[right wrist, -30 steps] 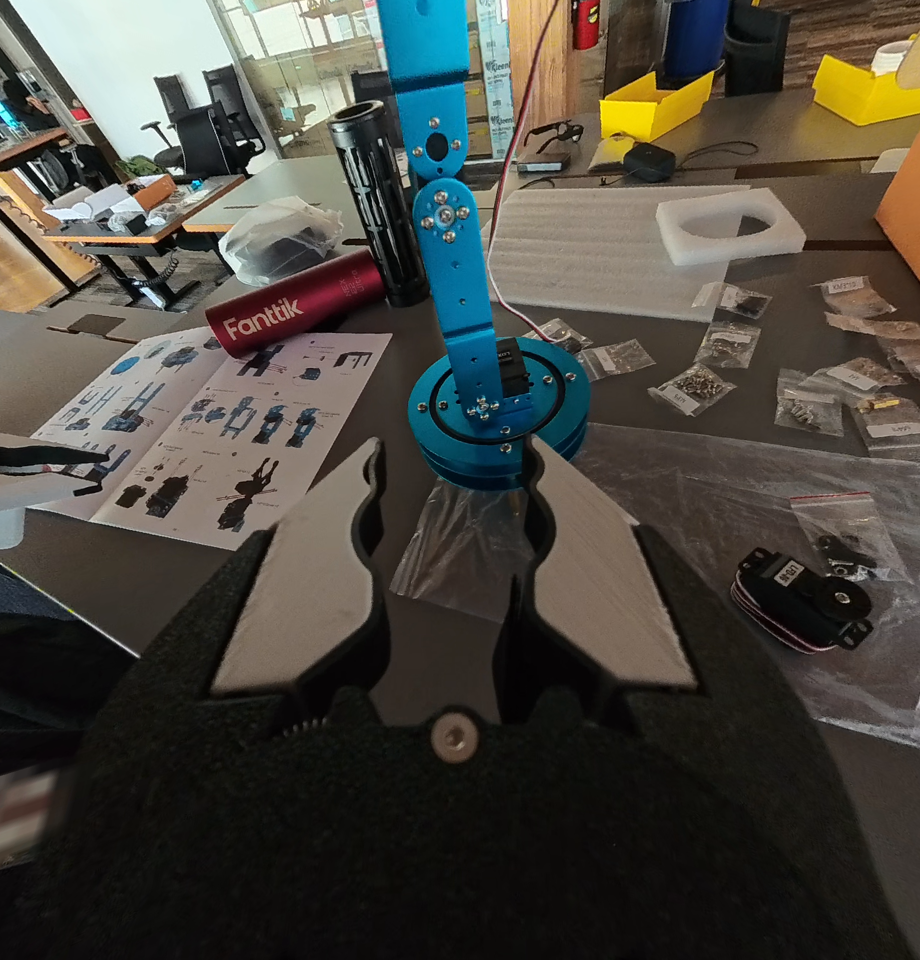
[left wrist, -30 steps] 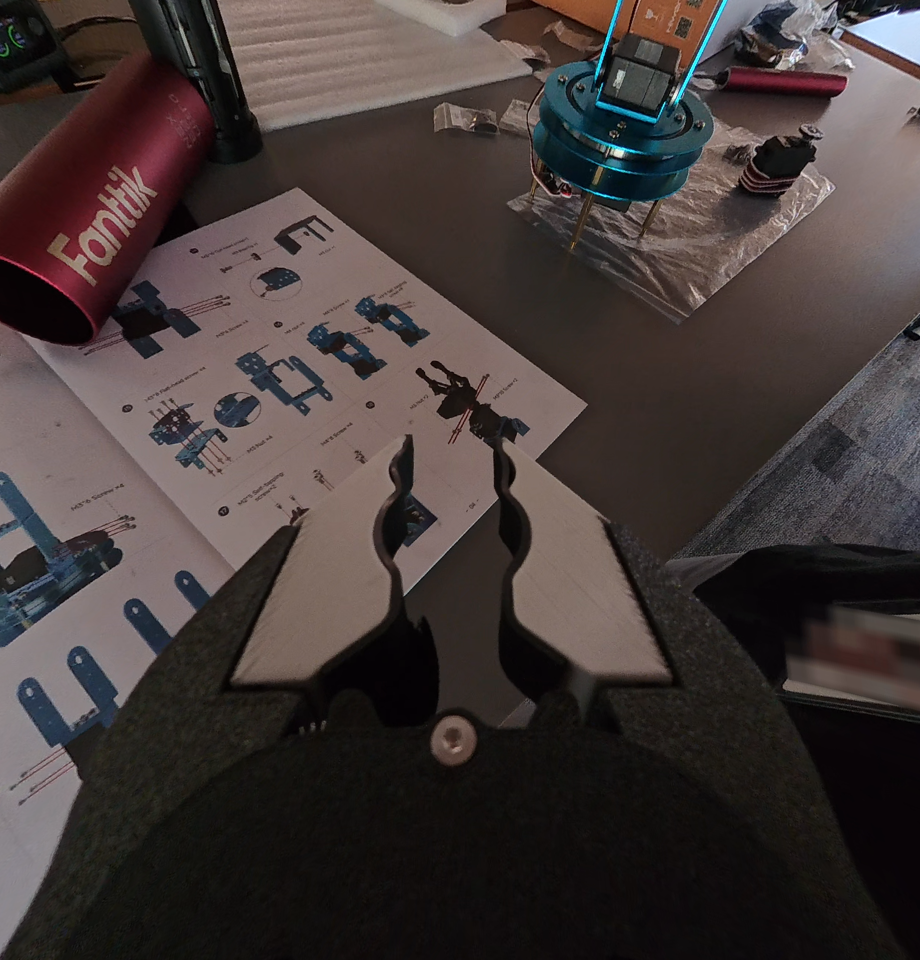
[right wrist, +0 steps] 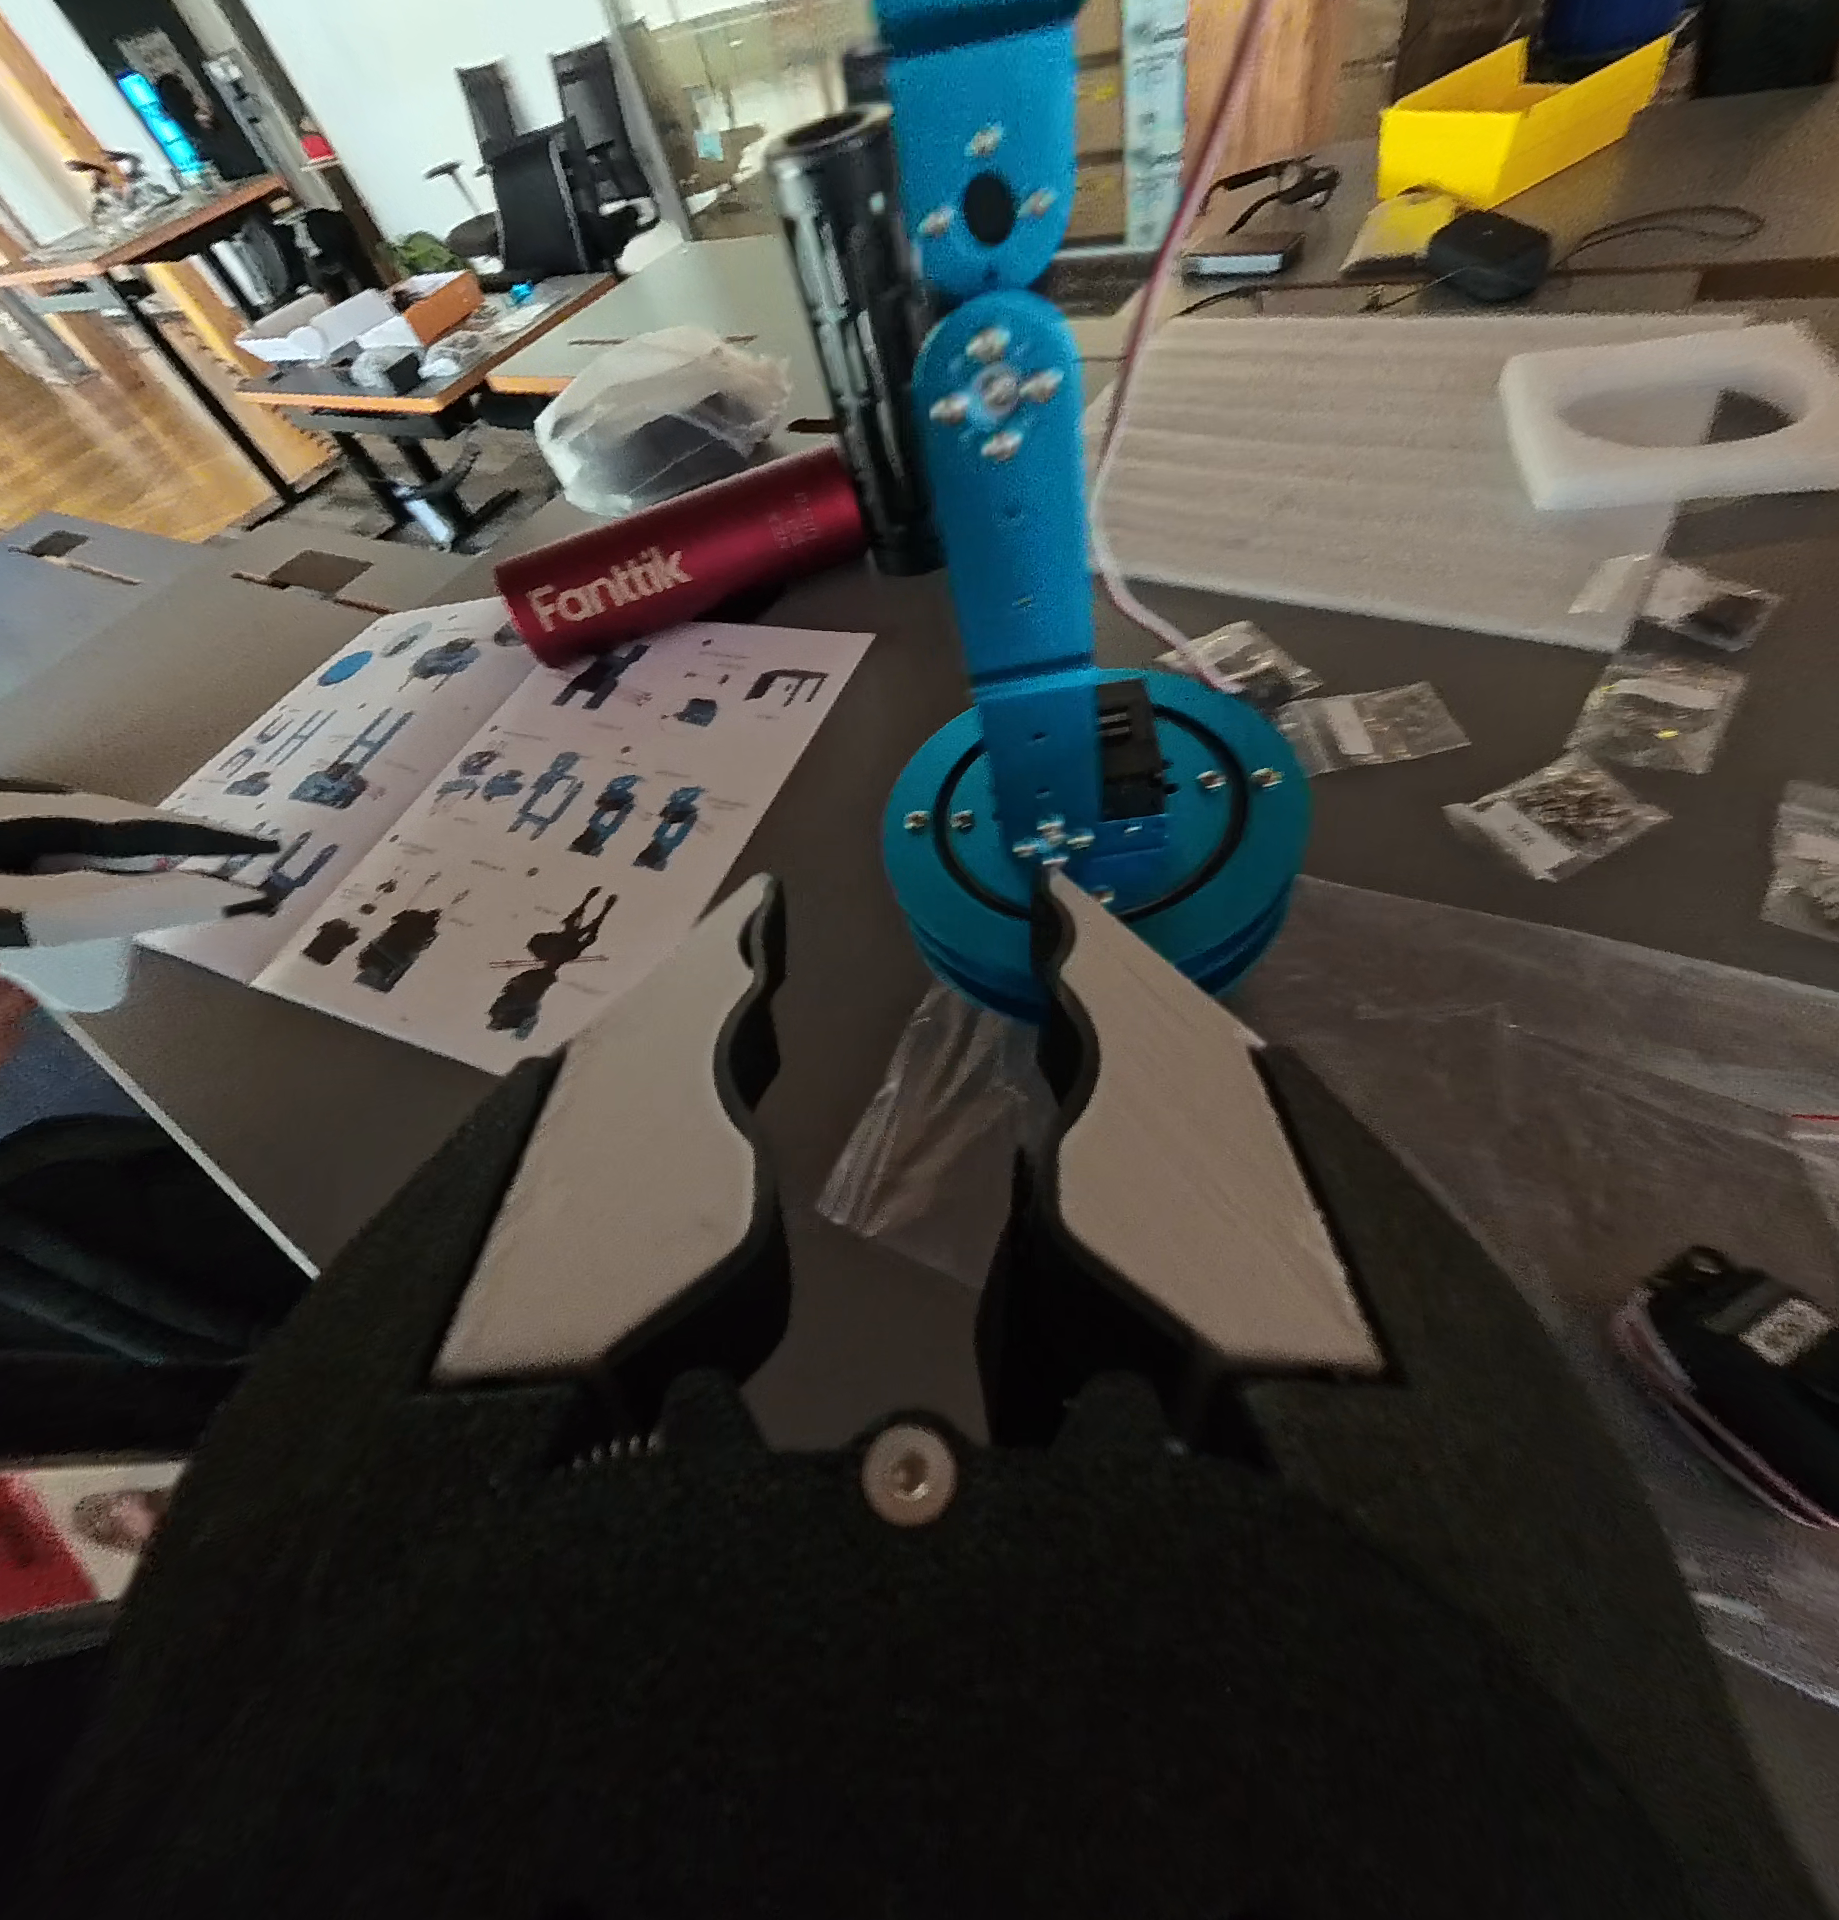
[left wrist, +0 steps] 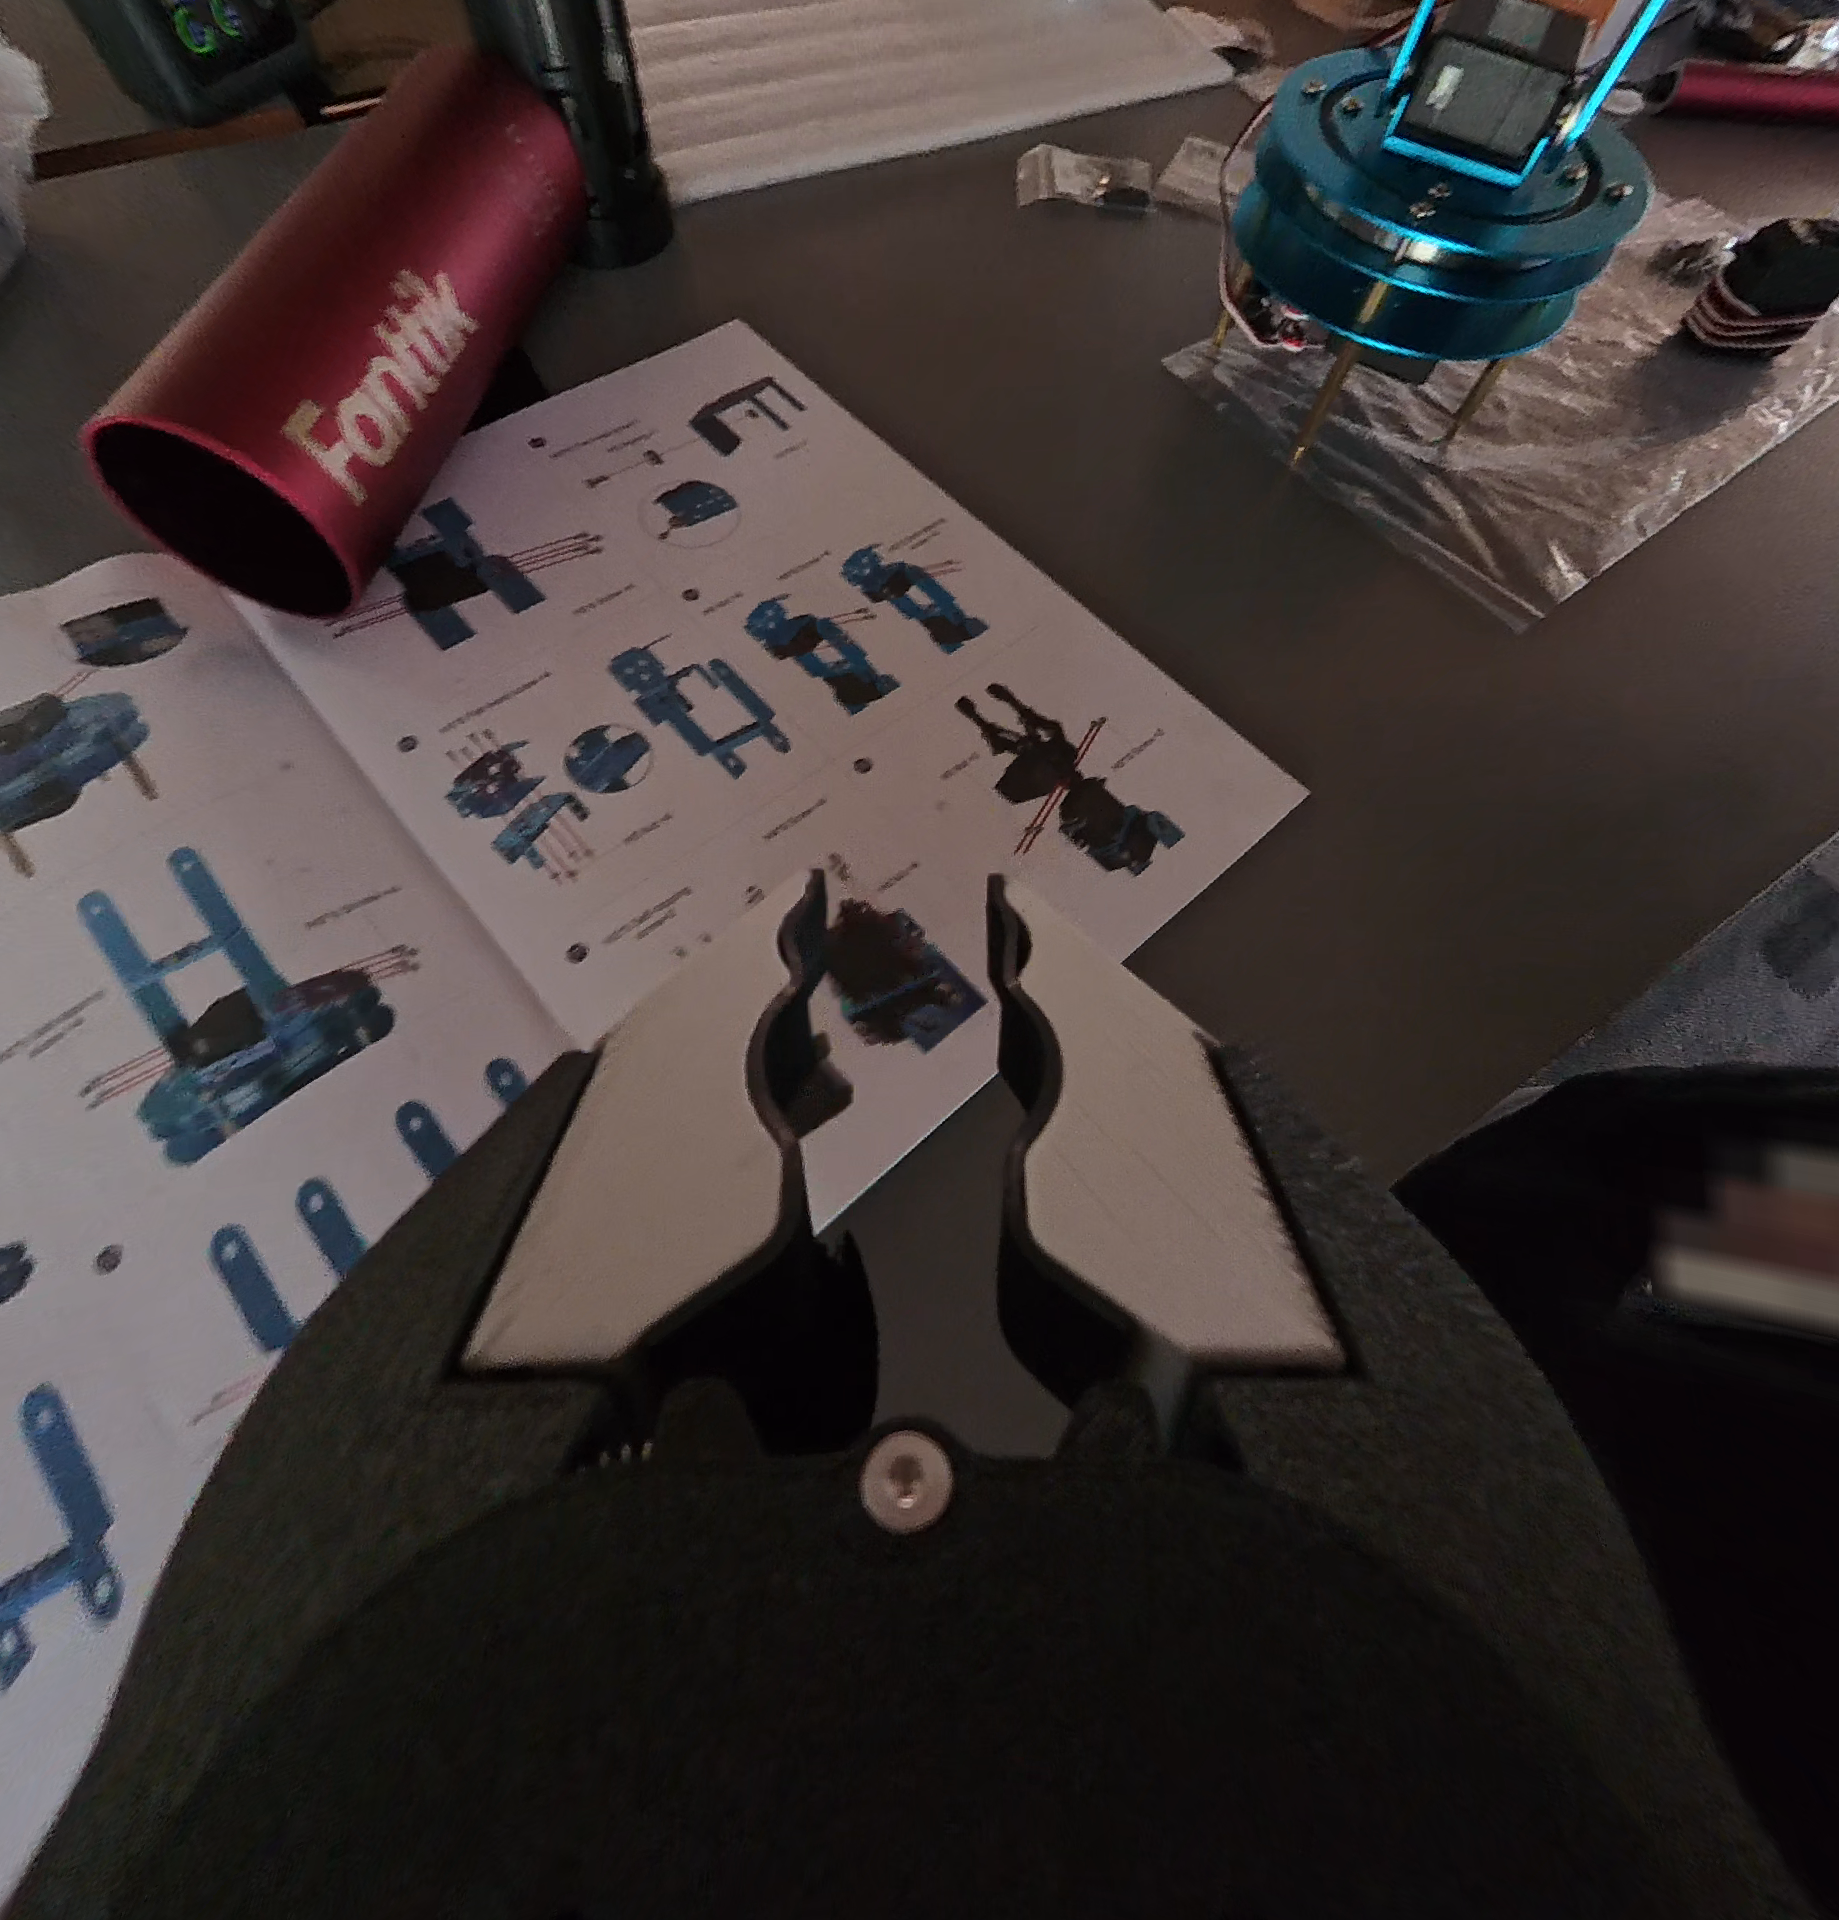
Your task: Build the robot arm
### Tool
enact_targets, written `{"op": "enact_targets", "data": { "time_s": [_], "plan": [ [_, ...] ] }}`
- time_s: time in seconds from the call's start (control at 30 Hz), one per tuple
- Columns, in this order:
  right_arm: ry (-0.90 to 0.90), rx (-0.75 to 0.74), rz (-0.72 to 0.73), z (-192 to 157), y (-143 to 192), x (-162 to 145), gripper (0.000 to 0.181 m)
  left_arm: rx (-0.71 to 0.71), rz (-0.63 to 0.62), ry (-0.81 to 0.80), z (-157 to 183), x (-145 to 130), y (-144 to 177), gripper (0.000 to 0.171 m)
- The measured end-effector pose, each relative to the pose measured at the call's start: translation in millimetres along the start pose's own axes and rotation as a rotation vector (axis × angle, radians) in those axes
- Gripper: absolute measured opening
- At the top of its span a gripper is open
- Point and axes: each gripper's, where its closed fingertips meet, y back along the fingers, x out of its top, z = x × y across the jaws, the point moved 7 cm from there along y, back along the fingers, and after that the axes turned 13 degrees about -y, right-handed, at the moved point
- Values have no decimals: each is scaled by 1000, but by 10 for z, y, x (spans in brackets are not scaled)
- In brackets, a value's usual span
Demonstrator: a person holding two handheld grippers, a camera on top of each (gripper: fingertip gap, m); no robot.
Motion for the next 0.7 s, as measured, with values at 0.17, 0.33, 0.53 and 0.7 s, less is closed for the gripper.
{"op": "enact_targets", "data": {
  "time_s": [0.17, 0.33, 0.53, 0.7],
  "plan": [
    [14, 128, -114, -348, -247, -340, 45, 58, -45, 85, -100, -318, 217, 30],
    [206, 253, -139, -976, -653, -704, 47, 79, -51, 144, -107, -579, 371, 30],
    [221, 392, -308, -1724, -1072, -1057, 45, 67, -29, 141, -98, -723, 491, 30],
    [278, 361, -503, -1905, -1295, -1338, 55, 24, 29, 104, -49, -755, 589, 30]
  ]
}}
